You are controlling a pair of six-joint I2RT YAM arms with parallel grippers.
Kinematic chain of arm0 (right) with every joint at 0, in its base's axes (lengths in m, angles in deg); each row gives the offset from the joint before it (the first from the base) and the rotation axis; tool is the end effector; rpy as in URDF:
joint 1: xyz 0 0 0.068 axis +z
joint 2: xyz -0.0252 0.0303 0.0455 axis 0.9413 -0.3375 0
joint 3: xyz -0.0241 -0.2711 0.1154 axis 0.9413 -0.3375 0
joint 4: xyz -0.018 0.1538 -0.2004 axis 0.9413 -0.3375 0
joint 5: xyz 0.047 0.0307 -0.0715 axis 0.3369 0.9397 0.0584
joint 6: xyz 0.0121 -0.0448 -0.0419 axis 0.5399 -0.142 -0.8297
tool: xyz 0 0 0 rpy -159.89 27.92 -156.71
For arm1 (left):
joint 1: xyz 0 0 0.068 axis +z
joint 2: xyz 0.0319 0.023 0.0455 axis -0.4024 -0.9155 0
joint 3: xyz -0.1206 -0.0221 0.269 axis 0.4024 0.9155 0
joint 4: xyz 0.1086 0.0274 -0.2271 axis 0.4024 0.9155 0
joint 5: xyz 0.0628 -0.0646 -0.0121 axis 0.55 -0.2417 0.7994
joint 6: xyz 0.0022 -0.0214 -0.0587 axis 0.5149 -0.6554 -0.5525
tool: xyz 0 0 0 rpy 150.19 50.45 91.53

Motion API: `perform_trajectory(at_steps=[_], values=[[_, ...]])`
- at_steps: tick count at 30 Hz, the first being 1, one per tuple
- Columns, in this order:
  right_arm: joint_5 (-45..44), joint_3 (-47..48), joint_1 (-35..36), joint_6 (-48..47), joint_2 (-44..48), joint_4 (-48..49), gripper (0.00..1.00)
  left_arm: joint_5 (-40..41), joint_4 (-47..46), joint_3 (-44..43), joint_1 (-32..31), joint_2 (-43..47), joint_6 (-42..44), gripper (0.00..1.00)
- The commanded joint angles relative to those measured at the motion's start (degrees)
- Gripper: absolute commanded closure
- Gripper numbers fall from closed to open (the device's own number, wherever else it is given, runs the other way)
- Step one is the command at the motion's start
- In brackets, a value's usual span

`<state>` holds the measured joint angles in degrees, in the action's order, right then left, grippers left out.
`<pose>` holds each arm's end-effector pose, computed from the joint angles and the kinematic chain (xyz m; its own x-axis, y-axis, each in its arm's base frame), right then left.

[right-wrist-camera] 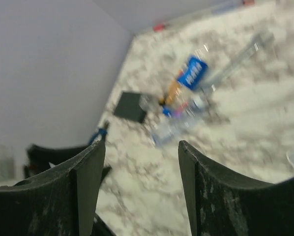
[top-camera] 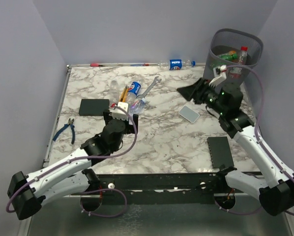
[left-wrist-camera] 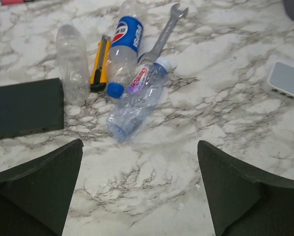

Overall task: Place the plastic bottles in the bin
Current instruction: Pick up the plastic bottle at the center of the board.

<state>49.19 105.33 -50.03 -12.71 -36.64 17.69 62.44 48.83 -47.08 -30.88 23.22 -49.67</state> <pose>0.2157 0.0932 0.4191 -0.3648 0.5024 -0.7839 -0.4546 0.6387 0.6208 0.1237 -0.1219 0.2978 -0.2040 0.0345 -0.9784 0.2430 0.9699 -0.0164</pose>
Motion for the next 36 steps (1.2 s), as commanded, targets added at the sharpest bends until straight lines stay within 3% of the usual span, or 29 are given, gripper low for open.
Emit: perform_trajectory(at_steps=[1, 6, 12, 20, 29, 36], values=[[-2.5, -11.35, 0.93, 3.42, 2.0, -10.69, 0.35, -10.47, 8.44, -7.95, 10.05, -10.98, -9.13, 0.01], [5.78, -28.19, 0.93, 9.23, 9.33, 2.2, 0.35, -14.33, 9.46, -13.6, 18.49, -18.49, -13.93, 0.01], [7.78, -34.95, 0.9, 8.46, 15.28, 1.69, 0.36, -19.68, 9.3, -22.09, 32.16, -30.26, -15.61, 0.01], [3.97, -34.16, 0.86, 3.04, 19.31, -10.19, 0.36, -15.21, 12.16, -35.2, 35.1, -48.96, -9.82, 0.01], [3.22, -33.34, 0.88, 2.35, 24.62, -14.54, 0.36, -11.12, 16.63, -47.2, 36.74, -62.61, -5.81, 0.01], [1.47, -30.47, 0.93, 0.87, 25.51, -17.01, 0.36, -10.94, 17.52, -50.37, 38.28, -68.0, -5.46, 0.14]])
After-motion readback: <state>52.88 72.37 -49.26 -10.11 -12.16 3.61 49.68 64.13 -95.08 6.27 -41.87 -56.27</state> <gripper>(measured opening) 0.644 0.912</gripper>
